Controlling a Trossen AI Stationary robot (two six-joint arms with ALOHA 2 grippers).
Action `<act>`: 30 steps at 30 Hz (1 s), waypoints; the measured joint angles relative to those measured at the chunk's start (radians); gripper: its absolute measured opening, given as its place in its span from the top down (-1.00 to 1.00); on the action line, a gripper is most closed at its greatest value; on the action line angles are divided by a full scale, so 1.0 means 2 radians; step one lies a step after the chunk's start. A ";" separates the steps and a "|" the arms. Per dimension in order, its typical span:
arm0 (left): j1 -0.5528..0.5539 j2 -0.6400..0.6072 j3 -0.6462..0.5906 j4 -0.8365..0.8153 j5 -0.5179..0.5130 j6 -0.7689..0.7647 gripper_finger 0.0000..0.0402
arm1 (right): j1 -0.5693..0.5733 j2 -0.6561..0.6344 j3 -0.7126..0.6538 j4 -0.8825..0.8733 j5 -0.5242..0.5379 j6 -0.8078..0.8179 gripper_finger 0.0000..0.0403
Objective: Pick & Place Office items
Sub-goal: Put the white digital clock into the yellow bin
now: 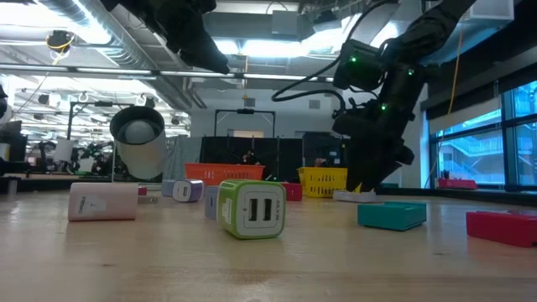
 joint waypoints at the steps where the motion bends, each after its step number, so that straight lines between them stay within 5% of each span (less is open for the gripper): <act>1: 0.000 0.000 0.000 0.000 0.002 0.000 -0.12 | 0.000 -0.003 -0.001 -0.001 -0.002 -0.001 -0.17; 16: 0.000 0.000 0.000 -0.003 0.015 0.000 -0.12 | 0.004 -0.017 -0.001 -0.018 -0.032 -0.015 -0.46; 30: 0.000 0.000 0.000 -0.019 0.024 -0.004 -0.12 | 0.004 -0.017 0.050 -0.083 -0.013 -0.030 -0.37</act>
